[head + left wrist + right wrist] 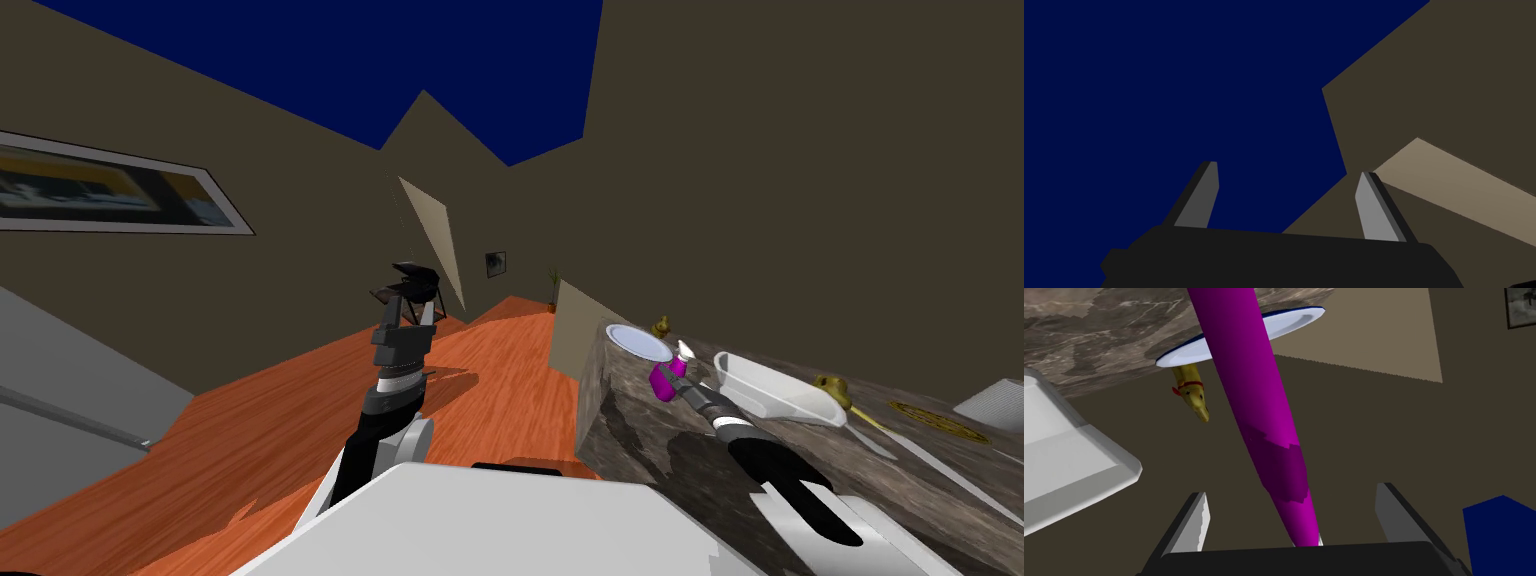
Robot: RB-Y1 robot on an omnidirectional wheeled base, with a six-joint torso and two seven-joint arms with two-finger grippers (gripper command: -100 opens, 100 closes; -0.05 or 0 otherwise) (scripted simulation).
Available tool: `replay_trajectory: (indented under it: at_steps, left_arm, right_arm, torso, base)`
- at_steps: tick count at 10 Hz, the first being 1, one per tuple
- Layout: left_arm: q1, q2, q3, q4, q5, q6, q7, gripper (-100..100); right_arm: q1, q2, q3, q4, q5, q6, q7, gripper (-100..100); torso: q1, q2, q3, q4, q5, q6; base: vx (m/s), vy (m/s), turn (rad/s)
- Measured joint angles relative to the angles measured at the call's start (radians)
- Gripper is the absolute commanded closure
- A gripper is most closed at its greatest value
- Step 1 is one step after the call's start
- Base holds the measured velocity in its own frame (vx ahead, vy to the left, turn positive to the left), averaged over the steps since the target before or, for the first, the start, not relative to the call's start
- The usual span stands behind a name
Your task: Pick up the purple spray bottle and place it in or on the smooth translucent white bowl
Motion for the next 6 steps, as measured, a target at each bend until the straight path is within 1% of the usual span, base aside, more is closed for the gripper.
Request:
replay_trajectory:
  at_steps: [3,4,5,6]
  left_arm:
    - [0.0,0.0,0.0,0.0,0.0,0.0,0.0,0]
    - [0.0,0.0,0.0,0.0,0.0,0.0,0.0,0]
    - [0.0,0.0,0.0,0.0,0.0,0.0,0.0,0]
    - [0.0,0.0,0.0,0.0,0.0,0.0,0.0,0]
  right_arm:
    - [0.005,-0.054,-0.006,0.039,0.007,0.064,0.041,-100]
    - [0.0,-0.058,-0.008,0.058,0.015,0.076,0.056,-100]
    - [-0.008,-0.078,-0.01,0.089,0.02,0.09,0.071,-100]
    - [-0.011,-0.095,-0.011,0.104,0.023,0.106,0.082,-100]
  torso:
    - [0.0,0.001,0.0,0.0,0.0,0.0]
    - [-0.001,0.0,0.0,0.0,0.0,0.0]
    - [0.0,0.0,0.0,0.0,0.0,0.0]
    - [-0.001,0.0,0.0,0.0,0.0,0.0]
  base:
    - [0.016,0.085,0.033]
    - [0.03,0.094,0.047]
    - [0.029,0.082,0.026]
    - [0.024,0.065,0.017]
